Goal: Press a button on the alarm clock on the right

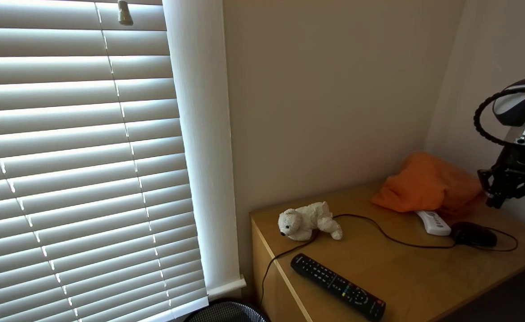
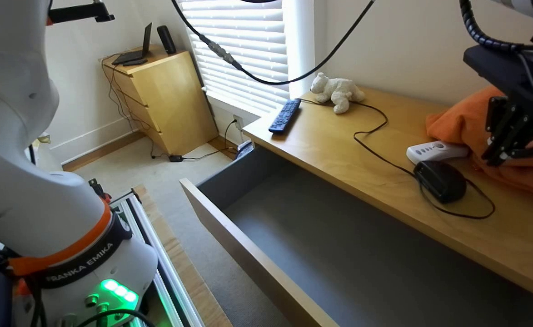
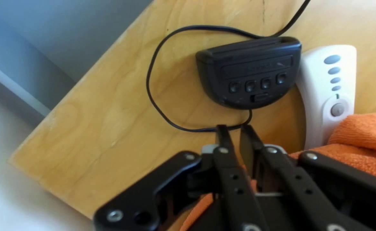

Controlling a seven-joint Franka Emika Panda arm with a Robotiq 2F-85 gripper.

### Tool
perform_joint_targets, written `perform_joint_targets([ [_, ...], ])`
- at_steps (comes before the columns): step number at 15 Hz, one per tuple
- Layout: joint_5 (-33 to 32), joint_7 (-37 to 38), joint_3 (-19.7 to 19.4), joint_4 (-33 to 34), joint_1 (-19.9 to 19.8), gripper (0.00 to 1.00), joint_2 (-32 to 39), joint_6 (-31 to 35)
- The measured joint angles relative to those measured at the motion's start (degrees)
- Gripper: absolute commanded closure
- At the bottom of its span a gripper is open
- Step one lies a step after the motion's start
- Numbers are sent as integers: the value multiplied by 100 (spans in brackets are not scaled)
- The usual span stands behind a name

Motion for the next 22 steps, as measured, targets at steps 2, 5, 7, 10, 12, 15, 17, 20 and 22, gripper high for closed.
perform_joint_targets([
  [2,-316,211,-134,-331,208,38,-376,11],
  [5,-752,494,-286,-938,513,14,-995,24],
  [7,-992,684,-338,-1364,676,1,-1397,26],
  [10,-1232,944,-384,-1984,845,0,-1950,29],
  [12,-1257,1035,-388,-2372,899,0,-2299,109],
  [15,-1259,1125,-392,-2842,917,0,-2759,233],
  [17,-1254,1130,-404,-3023,909,0,-2985,248],
  [20,-1253,1130,-408,-3129,904,0,-3122,250],
  [22,-1253,1130,-408,-3138,904,0,-3122,254],
])
